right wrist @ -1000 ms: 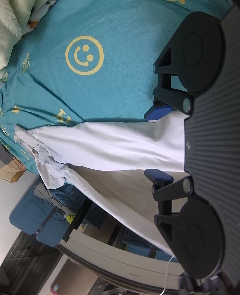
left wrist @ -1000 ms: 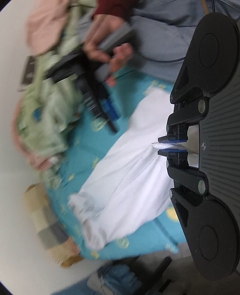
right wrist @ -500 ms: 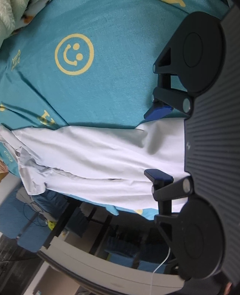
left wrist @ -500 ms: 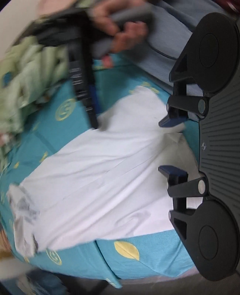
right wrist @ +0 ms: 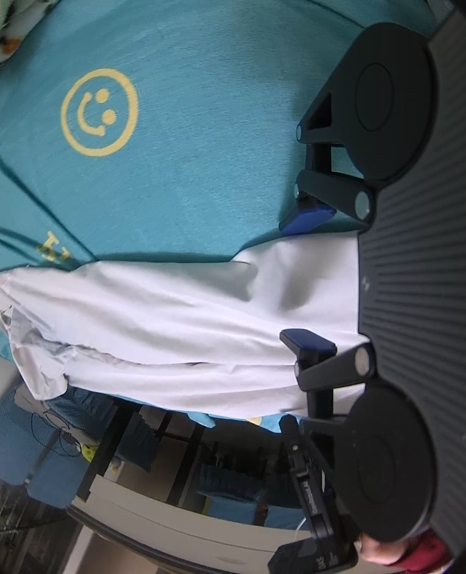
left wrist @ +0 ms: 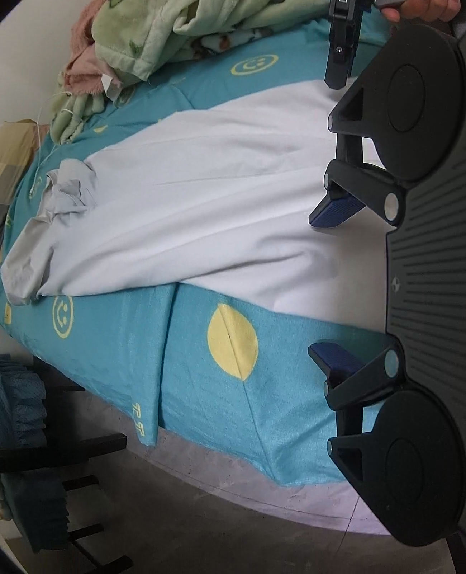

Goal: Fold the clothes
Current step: 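Grasp the hem of the folded strip with the left gripper while the right gripper grasps it too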

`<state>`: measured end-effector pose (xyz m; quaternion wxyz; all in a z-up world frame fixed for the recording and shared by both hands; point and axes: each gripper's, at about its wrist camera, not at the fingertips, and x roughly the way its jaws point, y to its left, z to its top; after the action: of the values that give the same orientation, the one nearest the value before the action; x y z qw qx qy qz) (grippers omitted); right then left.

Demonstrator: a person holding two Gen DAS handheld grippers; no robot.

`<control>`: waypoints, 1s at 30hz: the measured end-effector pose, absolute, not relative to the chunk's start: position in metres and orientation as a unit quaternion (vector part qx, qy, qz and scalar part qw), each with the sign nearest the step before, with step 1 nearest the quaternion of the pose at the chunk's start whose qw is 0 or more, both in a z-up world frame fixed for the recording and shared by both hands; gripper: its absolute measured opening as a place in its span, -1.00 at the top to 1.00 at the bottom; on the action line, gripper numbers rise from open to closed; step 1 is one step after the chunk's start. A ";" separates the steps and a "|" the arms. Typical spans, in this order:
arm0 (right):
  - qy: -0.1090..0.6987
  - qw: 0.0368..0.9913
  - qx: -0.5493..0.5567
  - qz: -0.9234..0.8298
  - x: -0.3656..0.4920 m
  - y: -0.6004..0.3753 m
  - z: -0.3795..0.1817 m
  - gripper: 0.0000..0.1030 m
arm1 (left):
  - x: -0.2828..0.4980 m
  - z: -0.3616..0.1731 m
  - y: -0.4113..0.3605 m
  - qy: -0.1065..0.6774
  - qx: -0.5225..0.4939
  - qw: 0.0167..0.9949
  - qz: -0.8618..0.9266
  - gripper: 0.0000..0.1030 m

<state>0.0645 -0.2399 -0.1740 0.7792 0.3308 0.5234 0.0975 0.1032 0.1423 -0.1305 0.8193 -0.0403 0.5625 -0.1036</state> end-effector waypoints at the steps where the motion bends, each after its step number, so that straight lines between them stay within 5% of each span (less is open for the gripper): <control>1: 0.526 0.777 0.332 0.098 0.065 -0.239 -0.175 -0.19 | 0.101 -0.133 0.145 0.567 -0.043 0.816 -0.102 -0.42; 20: 0.581 0.738 0.303 0.165 0.040 -0.202 -0.178 -0.16 | 0.077 -0.150 0.143 0.649 -0.089 0.735 -0.174 -0.36; 23: 0.582 0.750 0.275 0.154 0.038 -0.196 -0.174 0.11 | 0.071 -0.148 0.133 0.653 -0.066 0.730 -0.190 -0.22; 26: 0.587 0.758 0.251 0.134 0.037 -0.194 -0.172 0.75 | 0.064 -0.142 0.122 0.647 -0.031 0.733 -0.208 0.15; 30: 0.582 0.762 0.254 0.128 0.037 -0.196 -0.169 0.84 | 0.056 -0.136 0.116 0.636 -0.010 0.741 -0.216 0.54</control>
<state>0.0368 -0.1960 -0.1693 0.7616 0.2541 0.5822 0.1280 0.0560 0.1163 -0.1357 0.7412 -0.0101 0.6357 -0.2155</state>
